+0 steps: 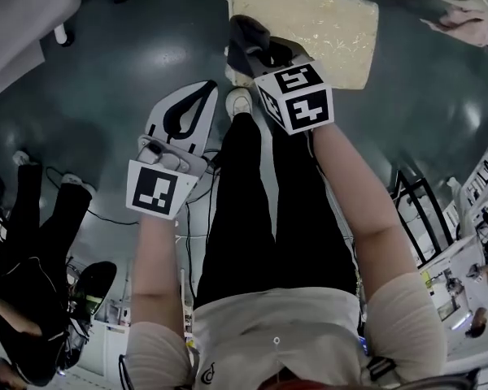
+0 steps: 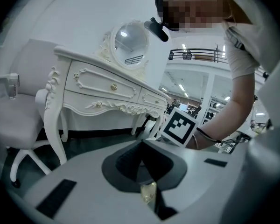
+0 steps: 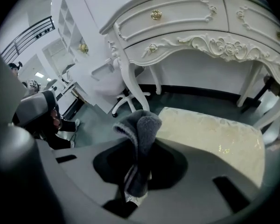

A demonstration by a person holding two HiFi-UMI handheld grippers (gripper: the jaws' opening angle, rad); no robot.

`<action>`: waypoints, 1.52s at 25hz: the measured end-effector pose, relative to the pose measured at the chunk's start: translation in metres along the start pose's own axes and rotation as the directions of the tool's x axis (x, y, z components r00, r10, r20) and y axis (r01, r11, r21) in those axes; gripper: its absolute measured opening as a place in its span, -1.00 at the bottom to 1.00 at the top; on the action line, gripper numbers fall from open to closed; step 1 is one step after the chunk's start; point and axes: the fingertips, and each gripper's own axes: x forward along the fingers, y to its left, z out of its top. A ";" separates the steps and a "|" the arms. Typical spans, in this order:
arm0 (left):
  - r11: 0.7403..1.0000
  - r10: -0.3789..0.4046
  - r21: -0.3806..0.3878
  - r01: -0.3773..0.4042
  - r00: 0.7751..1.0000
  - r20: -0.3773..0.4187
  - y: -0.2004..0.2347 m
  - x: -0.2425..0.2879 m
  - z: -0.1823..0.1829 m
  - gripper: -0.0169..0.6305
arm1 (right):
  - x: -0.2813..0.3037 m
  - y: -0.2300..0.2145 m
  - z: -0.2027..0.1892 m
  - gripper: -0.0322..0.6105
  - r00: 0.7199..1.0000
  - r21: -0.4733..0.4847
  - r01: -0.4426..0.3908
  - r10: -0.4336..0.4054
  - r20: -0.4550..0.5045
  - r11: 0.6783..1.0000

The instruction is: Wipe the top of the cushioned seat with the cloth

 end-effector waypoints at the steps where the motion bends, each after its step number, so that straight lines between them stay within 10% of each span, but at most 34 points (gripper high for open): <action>1: 1.000 -0.008 -0.001 0.008 1.000 0.002 0.000 0.001 -0.001 -0.91 | 0.004 0.000 -0.002 -0.68 1.000 -0.002 -0.001 0.001 -0.006 1.000; 38: 0.996 -0.090 -0.033 0.089 0.995 -0.041 -0.134 0.146 -0.028 -0.91 | -0.076 -0.209 -0.080 -0.66 0.989 0.015 0.131 -0.129 -0.066 0.991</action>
